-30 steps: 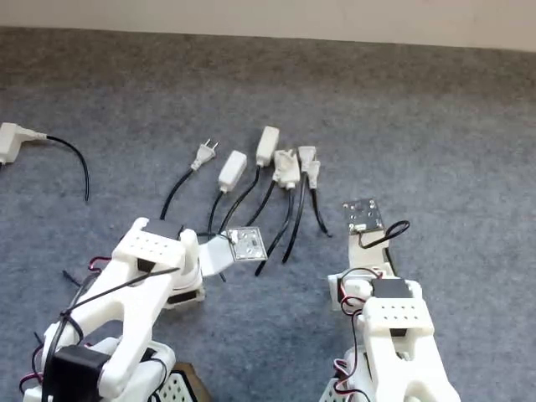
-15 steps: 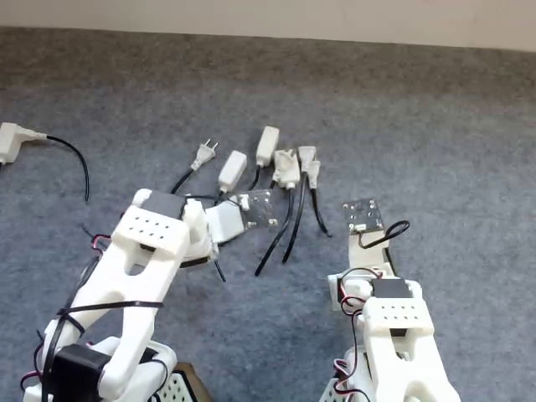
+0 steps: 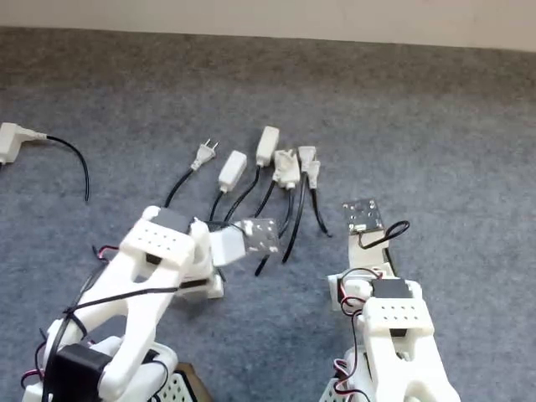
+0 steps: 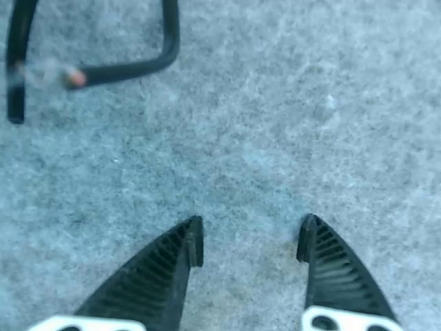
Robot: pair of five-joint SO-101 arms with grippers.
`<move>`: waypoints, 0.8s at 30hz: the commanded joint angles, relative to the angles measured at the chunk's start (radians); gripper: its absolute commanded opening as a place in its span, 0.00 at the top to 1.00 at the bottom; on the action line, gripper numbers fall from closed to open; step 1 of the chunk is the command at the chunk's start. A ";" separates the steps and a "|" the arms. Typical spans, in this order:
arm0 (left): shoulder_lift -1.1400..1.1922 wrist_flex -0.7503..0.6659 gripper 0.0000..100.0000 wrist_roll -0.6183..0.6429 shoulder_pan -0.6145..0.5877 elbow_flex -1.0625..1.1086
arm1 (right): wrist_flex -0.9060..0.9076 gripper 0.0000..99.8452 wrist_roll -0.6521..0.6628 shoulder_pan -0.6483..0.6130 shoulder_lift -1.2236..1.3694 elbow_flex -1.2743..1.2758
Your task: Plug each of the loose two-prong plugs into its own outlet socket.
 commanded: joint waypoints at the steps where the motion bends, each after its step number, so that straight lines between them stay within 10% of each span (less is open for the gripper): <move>1: -0.016 0.000 0.78 -0.046 -0.127 -0.120 | -0.013 0.78 -0.002 -0.010 -0.019 -0.004; 13: -0.007 0.135 0.78 -0.103 -0.213 -0.375 | -0.013 0.78 -0.002 -0.010 -0.019 -0.005; 24: -0.012 -0.081 0.78 -0.034 -0.073 0.054 | -0.013 0.78 -0.002 -0.010 -0.019 -0.005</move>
